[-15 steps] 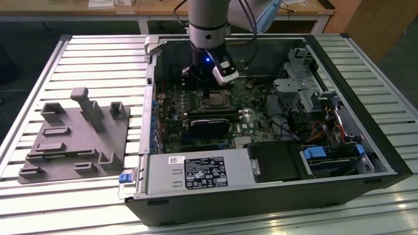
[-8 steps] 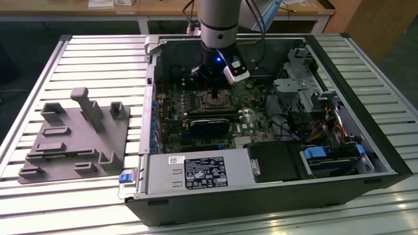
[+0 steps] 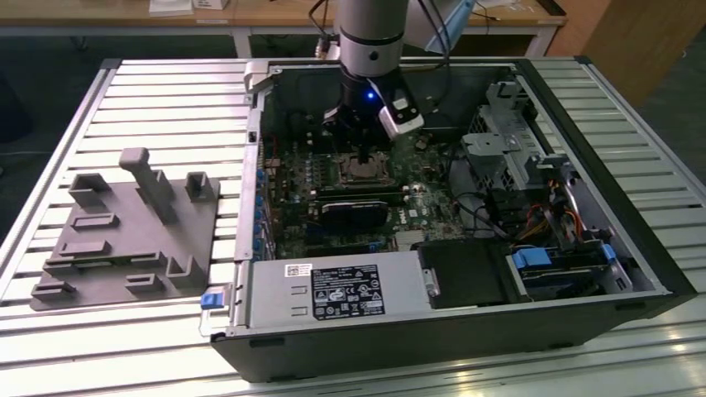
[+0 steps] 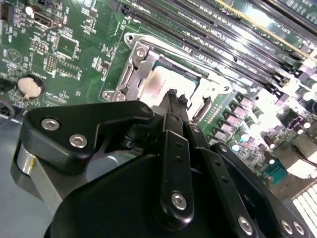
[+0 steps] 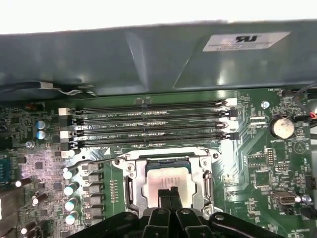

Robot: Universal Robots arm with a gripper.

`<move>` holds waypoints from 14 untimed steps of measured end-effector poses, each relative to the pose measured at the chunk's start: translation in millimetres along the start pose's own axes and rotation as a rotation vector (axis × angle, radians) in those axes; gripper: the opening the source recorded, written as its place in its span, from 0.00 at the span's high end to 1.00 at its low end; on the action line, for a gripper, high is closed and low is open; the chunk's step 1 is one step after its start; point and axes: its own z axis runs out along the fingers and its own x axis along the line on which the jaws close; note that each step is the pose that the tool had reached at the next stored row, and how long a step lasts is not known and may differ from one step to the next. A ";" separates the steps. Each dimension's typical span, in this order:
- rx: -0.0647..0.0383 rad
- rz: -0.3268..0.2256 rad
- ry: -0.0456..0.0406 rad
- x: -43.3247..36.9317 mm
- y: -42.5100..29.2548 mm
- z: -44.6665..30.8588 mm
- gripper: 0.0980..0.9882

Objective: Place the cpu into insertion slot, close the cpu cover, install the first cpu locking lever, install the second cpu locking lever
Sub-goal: 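Close the cpu cover, then install the first cpu locking lever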

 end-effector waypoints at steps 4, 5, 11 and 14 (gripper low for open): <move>0.000 0.000 -0.0001 -0.2 0.2 -6.3 0.99; 0.000 0.000 -0.0001 -0.2 0.3 -7.9 0.99; 0.000 0.000 -0.0001 -0.4 0.4 -13.6 0.99; 0.000 0.000 0.0000 -0.4 0.4 -14.0 0.99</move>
